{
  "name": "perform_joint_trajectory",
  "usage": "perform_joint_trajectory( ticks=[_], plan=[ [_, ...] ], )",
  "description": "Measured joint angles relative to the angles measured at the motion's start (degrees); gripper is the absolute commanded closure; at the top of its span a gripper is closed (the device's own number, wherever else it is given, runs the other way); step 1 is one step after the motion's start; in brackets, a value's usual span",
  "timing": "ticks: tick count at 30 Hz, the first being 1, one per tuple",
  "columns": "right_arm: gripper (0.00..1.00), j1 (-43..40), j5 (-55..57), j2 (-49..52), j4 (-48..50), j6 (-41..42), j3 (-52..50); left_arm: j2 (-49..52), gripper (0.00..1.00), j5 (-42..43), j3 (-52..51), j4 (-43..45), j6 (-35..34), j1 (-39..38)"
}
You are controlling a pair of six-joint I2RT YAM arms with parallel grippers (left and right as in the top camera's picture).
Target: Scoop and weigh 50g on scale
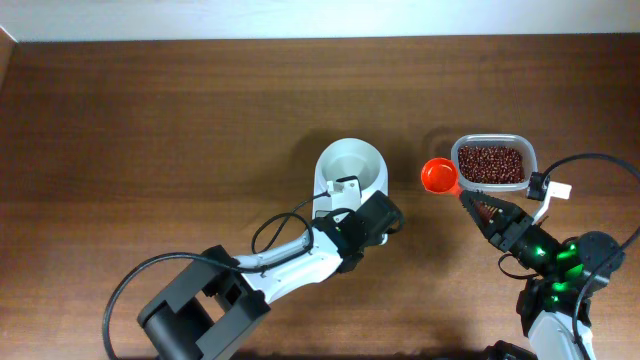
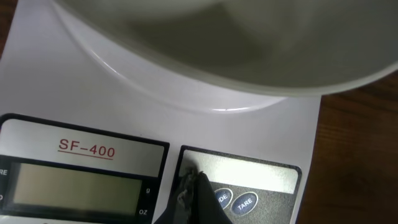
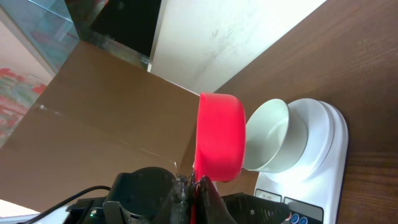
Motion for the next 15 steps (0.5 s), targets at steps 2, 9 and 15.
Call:
perform_joint_trajectory(
  ticks=[2,9,15],
  plan=[
    [0.96,0.0,0.0,0.0,0.0,0.0,0.0,-0.6,1.00,1.5,0.1,-1.5,0.0,0.1],
    [0.96,0.0,0.0,0.0,0.0,0.0,0.0,-7.0,1.00,5.4,0.1,-6.8,1.1,0.0],
    [0.96,0.0,1.9,0.0,0.0,0.0,0.0,-12.5,1.00,5.3,0.1,-7.4,5.3,0.0]
  ],
)
